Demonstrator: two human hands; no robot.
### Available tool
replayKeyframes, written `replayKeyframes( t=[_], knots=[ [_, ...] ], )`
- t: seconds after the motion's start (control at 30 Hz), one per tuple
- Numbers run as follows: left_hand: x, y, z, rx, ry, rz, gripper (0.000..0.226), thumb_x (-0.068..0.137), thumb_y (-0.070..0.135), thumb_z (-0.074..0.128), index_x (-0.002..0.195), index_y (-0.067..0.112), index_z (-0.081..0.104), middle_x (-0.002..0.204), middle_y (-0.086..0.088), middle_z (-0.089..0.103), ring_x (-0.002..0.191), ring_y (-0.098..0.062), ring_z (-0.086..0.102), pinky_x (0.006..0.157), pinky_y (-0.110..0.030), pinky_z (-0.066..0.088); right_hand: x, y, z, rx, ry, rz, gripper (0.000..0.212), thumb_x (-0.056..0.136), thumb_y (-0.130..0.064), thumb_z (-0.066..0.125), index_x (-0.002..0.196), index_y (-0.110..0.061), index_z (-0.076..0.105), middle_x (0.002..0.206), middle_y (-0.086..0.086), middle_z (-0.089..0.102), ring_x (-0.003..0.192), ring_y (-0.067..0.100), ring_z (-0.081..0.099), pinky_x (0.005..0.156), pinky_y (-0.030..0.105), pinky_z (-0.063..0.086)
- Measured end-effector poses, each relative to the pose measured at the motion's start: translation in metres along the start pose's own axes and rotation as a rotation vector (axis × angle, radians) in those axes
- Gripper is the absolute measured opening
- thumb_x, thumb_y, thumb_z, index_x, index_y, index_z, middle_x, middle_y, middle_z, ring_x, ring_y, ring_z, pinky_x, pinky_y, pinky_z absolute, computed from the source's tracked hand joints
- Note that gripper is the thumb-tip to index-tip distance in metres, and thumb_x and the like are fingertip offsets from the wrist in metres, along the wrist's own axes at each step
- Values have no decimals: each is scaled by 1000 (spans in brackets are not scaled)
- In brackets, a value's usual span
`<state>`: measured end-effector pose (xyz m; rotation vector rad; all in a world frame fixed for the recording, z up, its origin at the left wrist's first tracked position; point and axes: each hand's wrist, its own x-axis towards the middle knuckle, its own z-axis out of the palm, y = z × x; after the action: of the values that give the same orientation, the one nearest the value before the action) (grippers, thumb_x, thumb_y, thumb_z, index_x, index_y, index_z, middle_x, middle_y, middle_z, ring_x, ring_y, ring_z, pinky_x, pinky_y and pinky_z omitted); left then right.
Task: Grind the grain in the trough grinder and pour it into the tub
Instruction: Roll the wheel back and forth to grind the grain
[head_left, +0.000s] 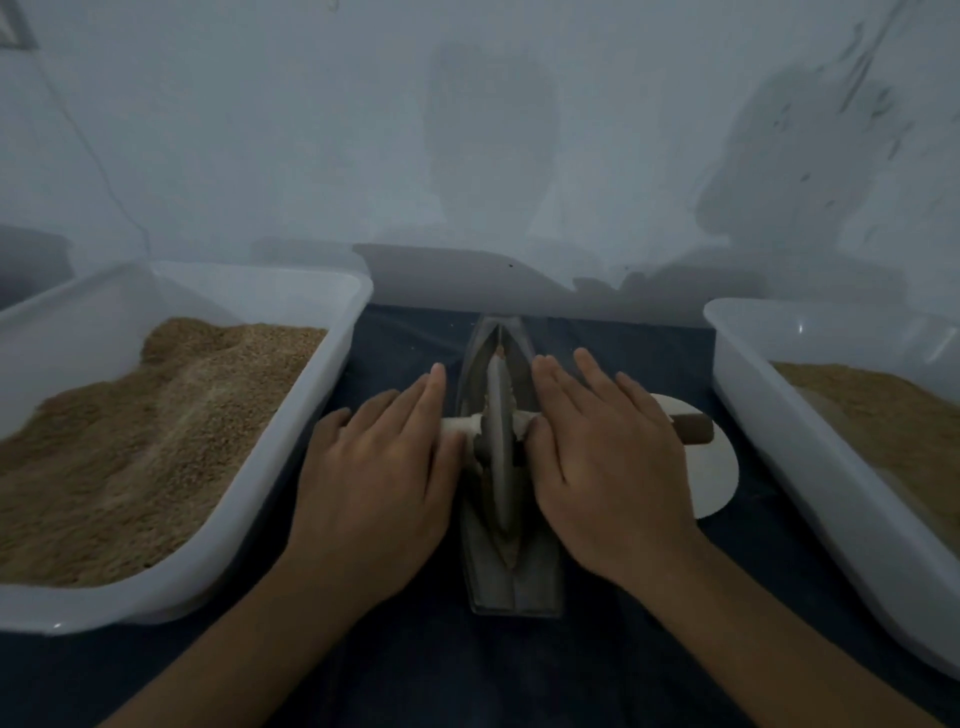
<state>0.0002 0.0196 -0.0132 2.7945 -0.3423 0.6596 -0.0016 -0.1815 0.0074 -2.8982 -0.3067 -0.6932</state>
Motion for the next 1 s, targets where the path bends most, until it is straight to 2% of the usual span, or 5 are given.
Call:
replayKeyframes(
  t=[0.17,0.37,0.53,0.73,1.0],
  knots=[
    [77,4,25,93,-33,-111,60,106,48,18,153,22,45,146,1,59,130,-24,56,103,-48,42,79,20,30,21,-203,163,65,105,-44,11,157,-16,37,160,3,42,155,22,22,124,47,21],
    [121,2,36,263,-83,-121,47,105,38,22,119,24,64,107,-4,72,98,-32,63,75,-42,33,123,28,44,-57,-256,273,58,106,-43,19,127,-15,65,142,10,60,146,29,36,113,50,32],
    [67,-1,27,78,-25,-84,53,107,44,21,144,27,55,140,6,64,116,-25,64,91,-45,47,69,12,27,-50,-130,138,61,106,-41,15,152,-13,46,155,5,48,153,22,27,121,47,26],
    [-2,2,3,-7,53,1,56,107,50,24,156,27,40,151,9,54,135,-14,52,105,-51,45,-1,4,2,30,23,7,64,106,-45,13,156,-16,39,160,0,41,153,17,27,123,45,28],
    [93,1,31,161,-92,-123,52,106,41,20,137,26,59,142,3,62,118,-26,63,100,-48,42,96,28,32,17,-250,143,62,107,-44,15,162,-16,24,166,5,30,155,25,19,124,45,19]
  ],
)
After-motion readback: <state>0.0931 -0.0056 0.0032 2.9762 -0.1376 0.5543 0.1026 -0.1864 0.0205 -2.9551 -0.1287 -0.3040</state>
